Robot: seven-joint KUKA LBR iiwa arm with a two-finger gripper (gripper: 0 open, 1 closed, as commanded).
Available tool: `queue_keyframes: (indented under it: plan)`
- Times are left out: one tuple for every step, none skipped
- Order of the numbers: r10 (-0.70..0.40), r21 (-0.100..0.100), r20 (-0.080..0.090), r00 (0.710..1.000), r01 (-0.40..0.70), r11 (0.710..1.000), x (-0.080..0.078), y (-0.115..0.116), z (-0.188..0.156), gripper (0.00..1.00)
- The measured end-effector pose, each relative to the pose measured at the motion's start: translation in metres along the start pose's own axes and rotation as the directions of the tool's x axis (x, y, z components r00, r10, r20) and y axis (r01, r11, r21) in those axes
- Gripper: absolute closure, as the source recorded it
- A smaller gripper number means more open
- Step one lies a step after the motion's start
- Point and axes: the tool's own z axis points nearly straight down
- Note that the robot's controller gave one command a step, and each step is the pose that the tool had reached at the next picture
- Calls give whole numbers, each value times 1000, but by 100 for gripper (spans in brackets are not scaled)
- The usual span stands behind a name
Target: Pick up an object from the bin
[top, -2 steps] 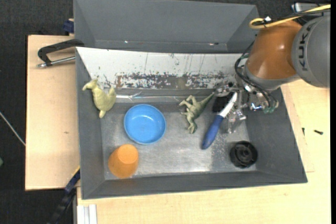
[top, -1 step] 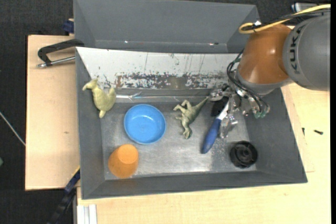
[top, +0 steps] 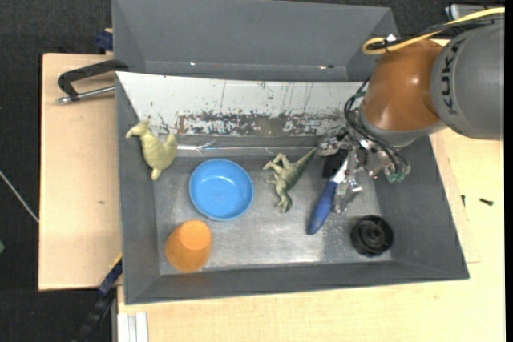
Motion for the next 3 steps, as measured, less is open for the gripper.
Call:
queue_keyframes:
  plan:
    - [-66,0,1,998,66,998,6,10,0,0]
    - [-69,-3,1,998,69,998,6,12,0,100]
    - [-55,-3,0,998,55,998,4,16,-133,100]
